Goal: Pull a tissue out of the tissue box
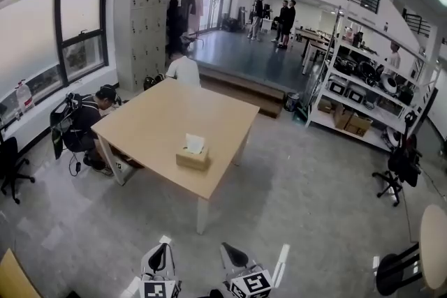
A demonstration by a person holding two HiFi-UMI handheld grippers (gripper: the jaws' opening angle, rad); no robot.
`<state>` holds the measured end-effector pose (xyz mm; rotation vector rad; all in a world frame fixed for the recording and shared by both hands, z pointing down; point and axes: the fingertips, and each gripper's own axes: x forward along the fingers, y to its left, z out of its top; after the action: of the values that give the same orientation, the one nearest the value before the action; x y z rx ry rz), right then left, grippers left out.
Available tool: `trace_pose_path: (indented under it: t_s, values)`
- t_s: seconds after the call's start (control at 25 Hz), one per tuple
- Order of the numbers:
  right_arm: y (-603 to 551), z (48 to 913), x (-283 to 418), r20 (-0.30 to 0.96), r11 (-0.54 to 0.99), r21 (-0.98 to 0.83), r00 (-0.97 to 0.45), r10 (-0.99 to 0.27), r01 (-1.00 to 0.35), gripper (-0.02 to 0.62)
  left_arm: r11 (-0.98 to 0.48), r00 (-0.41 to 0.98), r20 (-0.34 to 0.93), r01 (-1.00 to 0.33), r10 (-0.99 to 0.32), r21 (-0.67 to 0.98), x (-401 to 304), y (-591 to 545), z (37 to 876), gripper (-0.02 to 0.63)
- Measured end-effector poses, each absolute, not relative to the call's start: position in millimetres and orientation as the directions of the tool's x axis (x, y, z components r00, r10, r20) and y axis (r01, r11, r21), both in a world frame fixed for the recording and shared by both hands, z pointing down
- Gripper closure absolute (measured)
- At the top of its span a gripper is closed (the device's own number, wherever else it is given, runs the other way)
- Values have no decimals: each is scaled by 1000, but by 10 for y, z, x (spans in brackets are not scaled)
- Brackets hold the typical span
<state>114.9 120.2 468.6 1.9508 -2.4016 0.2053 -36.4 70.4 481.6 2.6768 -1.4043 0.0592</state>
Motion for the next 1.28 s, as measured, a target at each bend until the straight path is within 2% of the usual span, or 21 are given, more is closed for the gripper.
trace_pose_path:
  t_s: [0.52, 0.92, 1.28]
  values:
    - [1079, 4829, 1712, 98, 252, -93, -261, -960, -963, 601, -494, 497, 82, -868, -864, 55, 127, 641, 4763, 588]
    - [872, 4839, 1841, 101, 278, -101, -287, -953, -955, 602, -464, 465, 90, -885, -881, 35, 179, 506, 4808, 588]
    - [340, 4876, 1851, 148, 215, -70, -224, -963, -974, 602, -495, 501, 94, -865, -860, 82, 156, -161, 4952, 588]
